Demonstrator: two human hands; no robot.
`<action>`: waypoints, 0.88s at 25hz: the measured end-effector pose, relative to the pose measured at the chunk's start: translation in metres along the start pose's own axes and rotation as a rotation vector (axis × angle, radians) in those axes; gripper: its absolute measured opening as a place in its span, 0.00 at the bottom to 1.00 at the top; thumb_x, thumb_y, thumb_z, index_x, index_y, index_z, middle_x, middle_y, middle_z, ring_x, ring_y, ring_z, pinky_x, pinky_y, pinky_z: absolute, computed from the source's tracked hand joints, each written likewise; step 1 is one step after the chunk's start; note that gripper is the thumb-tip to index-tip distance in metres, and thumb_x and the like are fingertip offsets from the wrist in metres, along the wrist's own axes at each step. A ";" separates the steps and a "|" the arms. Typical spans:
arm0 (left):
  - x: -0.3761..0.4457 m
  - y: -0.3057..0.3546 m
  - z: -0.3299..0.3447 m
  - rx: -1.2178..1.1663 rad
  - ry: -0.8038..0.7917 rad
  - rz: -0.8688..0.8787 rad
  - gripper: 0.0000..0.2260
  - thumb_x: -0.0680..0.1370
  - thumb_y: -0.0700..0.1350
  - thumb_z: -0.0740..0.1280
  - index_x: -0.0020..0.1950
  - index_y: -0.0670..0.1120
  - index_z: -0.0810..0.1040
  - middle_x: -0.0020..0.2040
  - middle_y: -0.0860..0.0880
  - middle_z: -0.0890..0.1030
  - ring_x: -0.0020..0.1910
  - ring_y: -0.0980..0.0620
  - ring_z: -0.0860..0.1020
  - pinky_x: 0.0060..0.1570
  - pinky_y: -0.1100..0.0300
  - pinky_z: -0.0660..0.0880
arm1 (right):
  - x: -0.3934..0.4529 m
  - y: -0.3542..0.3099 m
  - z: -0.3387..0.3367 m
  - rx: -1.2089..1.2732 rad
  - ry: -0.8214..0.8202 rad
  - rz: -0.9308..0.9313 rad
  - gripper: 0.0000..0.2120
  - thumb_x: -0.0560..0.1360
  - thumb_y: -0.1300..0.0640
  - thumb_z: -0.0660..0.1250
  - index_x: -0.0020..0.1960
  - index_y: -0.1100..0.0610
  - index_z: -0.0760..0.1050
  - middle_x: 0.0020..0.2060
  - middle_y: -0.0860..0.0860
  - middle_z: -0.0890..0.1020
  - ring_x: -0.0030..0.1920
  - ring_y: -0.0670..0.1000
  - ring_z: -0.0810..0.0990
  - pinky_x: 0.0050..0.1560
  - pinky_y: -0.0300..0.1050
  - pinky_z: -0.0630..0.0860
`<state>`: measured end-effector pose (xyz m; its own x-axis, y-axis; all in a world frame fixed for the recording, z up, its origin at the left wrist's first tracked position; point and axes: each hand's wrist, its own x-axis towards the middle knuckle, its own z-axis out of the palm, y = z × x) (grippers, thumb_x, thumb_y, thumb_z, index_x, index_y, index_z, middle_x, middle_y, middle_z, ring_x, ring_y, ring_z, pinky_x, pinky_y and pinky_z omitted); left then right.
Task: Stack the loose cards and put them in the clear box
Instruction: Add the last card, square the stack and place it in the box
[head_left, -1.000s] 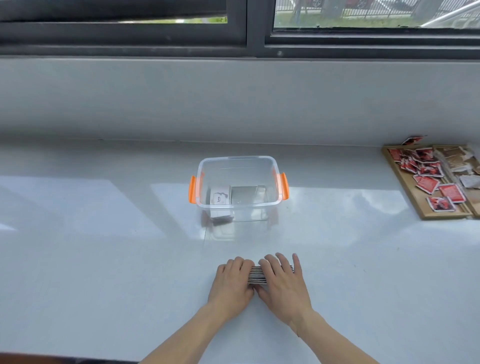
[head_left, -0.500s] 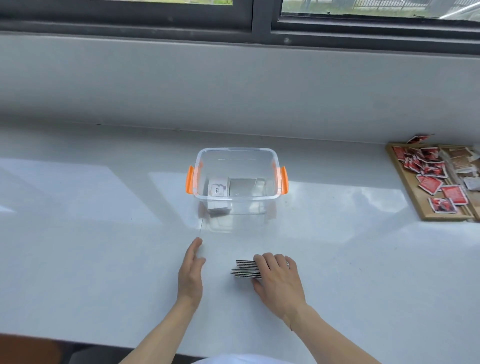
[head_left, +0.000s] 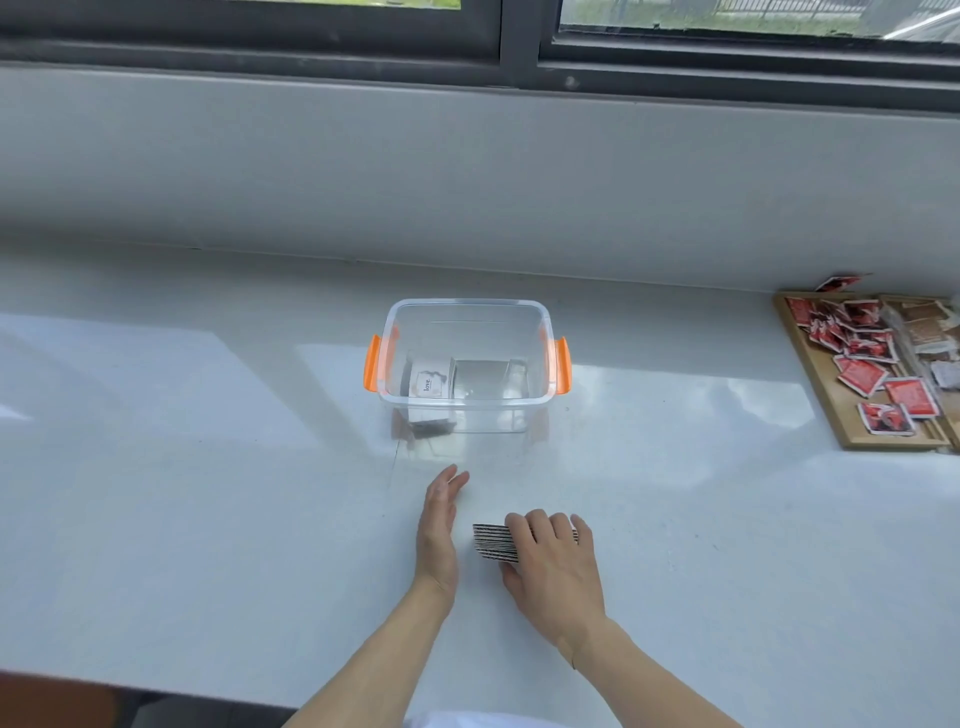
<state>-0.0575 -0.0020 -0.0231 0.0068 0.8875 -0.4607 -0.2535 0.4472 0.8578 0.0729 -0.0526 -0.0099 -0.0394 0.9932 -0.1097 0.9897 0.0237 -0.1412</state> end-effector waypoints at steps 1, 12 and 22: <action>-0.003 -0.005 0.010 0.051 -0.052 -0.018 0.16 0.84 0.51 0.54 0.68 0.51 0.74 0.65 0.52 0.79 0.68 0.60 0.71 0.66 0.62 0.65 | 0.000 0.000 0.000 -0.016 0.001 0.016 0.18 0.64 0.49 0.73 0.51 0.52 0.75 0.40 0.49 0.77 0.40 0.57 0.76 0.58 0.62 0.74; -0.014 -0.004 0.047 0.079 -0.015 -0.111 0.21 0.74 0.60 0.61 0.54 0.48 0.83 0.56 0.48 0.84 0.61 0.53 0.78 0.62 0.57 0.71 | 0.004 0.010 0.007 -0.055 0.031 0.025 0.18 0.64 0.45 0.74 0.45 0.54 0.73 0.39 0.50 0.76 0.43 0.57 0.76 0.69 0.66 0.56; -0.017 -0.007 0.000 1.089 -0.483 0.329 0.28 0.73 0.45 0.65 0.71 0.58 0.63 0.66 0.62 0.68 0.62 0.66 0.71 0.56 0.68 0.73 | 0.010 0.016 -0.002 0.121 -0.024 -0.007 0.20 0.59 0.52 0.75 0.49 0.53 0.77 0.42 0.46 0.79 0.45 0.53 0.80 0.57 0.53 0.76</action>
<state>-0.0556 -0.0204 -0.0214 0.5100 0.8217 -0.2544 0.6247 -0.1505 0.7662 0.0886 -0.0425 -0.0116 -0.0510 0.9901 -0.1311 0.9655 0.0153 -0.2600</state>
